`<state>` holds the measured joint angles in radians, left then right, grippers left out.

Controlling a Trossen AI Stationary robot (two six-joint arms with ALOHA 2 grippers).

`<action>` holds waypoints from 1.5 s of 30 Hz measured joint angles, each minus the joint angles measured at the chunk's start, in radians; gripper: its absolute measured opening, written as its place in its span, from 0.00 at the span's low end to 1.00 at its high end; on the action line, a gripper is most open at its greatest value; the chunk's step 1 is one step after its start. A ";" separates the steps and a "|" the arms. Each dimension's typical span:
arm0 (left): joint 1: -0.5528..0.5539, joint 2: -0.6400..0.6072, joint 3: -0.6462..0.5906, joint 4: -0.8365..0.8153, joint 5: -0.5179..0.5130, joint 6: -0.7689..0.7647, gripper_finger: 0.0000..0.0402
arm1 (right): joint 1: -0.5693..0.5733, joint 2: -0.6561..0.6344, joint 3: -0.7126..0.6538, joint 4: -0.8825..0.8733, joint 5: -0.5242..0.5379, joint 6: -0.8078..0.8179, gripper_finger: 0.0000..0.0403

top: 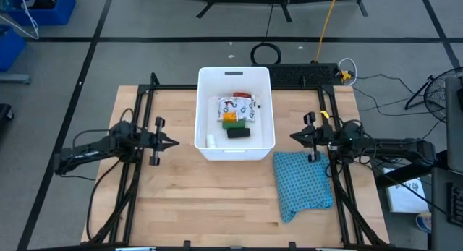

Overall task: Pick & place medical supplies in basket/bin
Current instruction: Return to Home Position

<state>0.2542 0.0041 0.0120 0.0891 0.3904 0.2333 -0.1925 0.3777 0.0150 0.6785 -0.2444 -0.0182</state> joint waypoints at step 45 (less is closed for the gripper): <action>0.000 0.002 0.000 -0.030 -0.112 -0.062 0.01 | 0.240 -0.030 -0.001 -0.093 0.243 -0.132 0.00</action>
<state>0.2546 0.0063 0.0120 0.0586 0.2787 0.1713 0.0479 0.3477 0.0141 0.5858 -0.0017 -0.1505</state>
